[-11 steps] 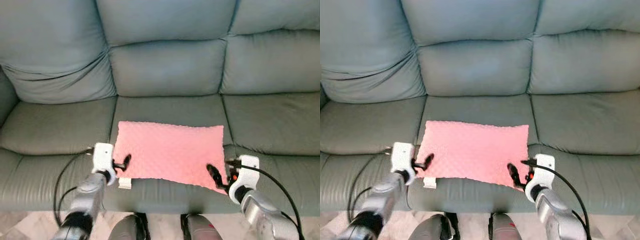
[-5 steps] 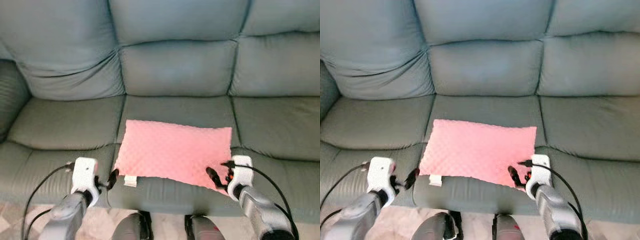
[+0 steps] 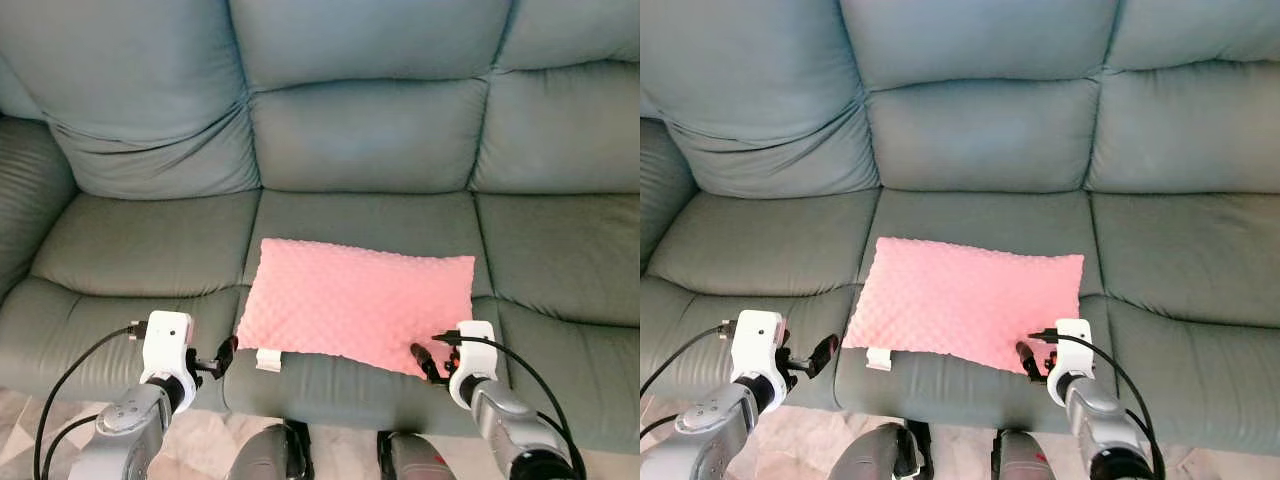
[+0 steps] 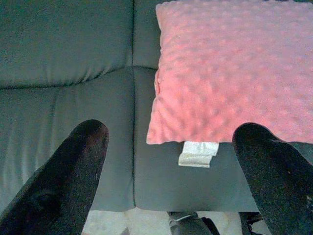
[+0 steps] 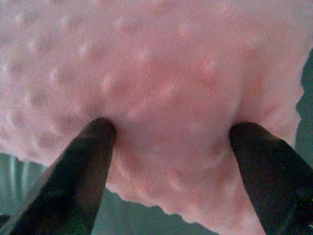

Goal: Move the pillow to the sofa

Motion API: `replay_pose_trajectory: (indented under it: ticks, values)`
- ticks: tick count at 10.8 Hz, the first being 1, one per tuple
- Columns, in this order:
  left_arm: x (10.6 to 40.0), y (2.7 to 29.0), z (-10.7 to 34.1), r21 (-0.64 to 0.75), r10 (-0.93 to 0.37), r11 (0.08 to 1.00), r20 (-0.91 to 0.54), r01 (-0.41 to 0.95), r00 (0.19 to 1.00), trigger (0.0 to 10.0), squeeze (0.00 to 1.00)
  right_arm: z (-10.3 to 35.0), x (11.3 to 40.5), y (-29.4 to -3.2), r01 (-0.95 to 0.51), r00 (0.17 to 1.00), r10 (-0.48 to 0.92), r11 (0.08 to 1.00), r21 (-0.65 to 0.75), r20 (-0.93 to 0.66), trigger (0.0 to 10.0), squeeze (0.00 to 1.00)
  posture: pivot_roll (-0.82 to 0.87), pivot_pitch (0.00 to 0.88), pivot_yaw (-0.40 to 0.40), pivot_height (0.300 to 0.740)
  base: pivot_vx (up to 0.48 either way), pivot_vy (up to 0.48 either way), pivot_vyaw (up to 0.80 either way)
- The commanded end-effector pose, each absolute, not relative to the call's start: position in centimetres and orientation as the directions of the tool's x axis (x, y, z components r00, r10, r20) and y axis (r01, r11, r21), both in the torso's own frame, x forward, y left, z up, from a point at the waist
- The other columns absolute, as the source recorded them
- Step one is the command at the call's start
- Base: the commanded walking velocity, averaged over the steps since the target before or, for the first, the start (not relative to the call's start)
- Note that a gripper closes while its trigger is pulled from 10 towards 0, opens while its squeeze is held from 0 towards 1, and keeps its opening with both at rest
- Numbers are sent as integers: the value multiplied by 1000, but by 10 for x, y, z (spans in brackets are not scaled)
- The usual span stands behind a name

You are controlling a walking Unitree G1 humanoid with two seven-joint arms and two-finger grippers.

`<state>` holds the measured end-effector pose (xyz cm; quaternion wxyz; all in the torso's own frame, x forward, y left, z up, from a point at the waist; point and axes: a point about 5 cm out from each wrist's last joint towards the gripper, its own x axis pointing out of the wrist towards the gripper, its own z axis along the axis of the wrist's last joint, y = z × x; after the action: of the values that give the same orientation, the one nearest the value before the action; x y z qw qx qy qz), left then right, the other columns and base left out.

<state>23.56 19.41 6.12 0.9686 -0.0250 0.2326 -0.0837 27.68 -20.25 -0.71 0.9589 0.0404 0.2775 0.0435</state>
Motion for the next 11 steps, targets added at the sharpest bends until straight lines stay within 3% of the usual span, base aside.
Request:
replay_pose_trajectory:
  ticks: [1, 6, 11]
  values:
    - [229, 203, 59, -71, -140, 990, -475, 121, 869, 10000, 0, -17, 268, -201, -46, 823, 93, 994, 97, -560, 0, 0, -14, 296, 154, 740, 0, 0, 0]
    - [222, 193, 58, -85, -160, 987, -491, 136, 856, 10000, 0, -1, 284, -217, 80, 886, -106, 994, -78, -452, 0, 0, -11, 299, 153, 740, 0, 0, 0]
    - [224, 192, 58, -84, -157, 988, -492, 134, 856, 10000, 0, -3, 279, -224, 119, 884, -138, 990, -70, -447, 0, 0, -15, 300, 153, 740, 0, 0, 0]
